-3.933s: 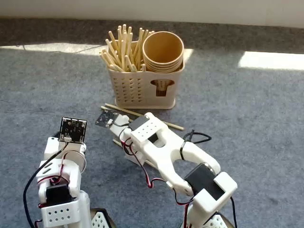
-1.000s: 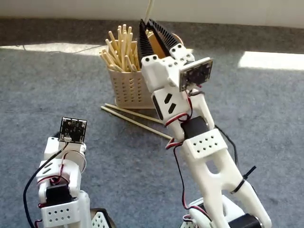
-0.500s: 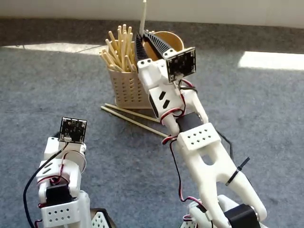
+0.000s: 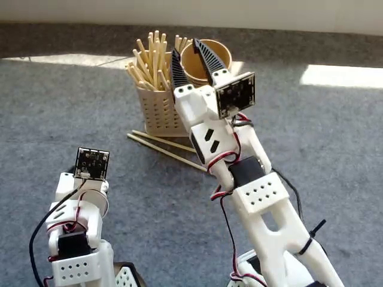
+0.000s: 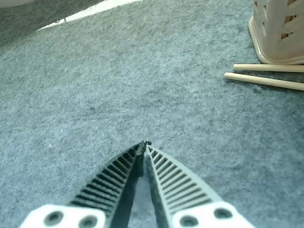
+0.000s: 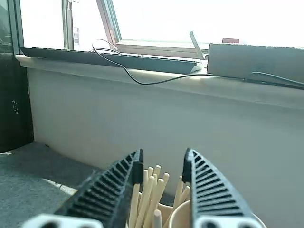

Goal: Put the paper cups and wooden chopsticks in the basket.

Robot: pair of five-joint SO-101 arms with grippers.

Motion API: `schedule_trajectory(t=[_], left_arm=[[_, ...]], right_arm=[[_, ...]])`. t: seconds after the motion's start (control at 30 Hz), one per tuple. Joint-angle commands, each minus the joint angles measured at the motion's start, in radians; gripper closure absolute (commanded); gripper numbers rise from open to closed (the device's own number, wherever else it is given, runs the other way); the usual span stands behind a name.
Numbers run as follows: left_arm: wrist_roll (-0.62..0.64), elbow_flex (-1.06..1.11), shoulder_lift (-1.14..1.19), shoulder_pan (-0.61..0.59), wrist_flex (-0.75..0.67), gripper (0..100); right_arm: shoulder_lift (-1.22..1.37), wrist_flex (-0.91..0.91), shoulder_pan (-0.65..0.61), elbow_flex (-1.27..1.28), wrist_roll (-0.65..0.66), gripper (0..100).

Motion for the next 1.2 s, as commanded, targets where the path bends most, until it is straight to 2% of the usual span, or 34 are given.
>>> schedule_trajectory(t=[0.0, 0.1, 0.27, 0.37, 0.7, 0.87, 1.0, 1.17], left_arm=[[-0.008, 0.019, -0.007, -0.01, -0.002, 100], [-0.008, 0.019, -0.007, -0.01, -0.002, 100], [-0.008, 0.019, -0.007, -0.01, -0.002, 100], [-0.008, 0.019, -0.007, -0.01, -0.002, 100], [-0.008, 0.019, -0.007, -0.007, 0.002, 100], [-0.008, 0.019, -0.007, -0.005, 0.002, 100], [-0.008, 0.019, -0.007, -0.005, 0.003, 100], [-0.008, 0.019, -0.007, -0.005, 0.003, 100]], right_arm=[[-0.111, 0.067, -0.028, -0.002, -0.005, 85.3], [-0.188, 0.168, -0.044, -0.002, -0.008, 85.3], [-0.283, 0.4, -0.139, -0.004, -0.009, 85.3], [-0.306, 0.464, -0.174, 0.019, -0.009, 85.3], [-0.447, 0.489, -0.18, 0.358, 0.005, 85.3], [-0.522, 0.489, -0.179, 0.504, 0.087, 85.3], [-0.483, 0.492, -0.18, 0.556, 0.095, 85.3], [-0.337, 0.599, -0.18, 0.521, 0.097, 85.3]])
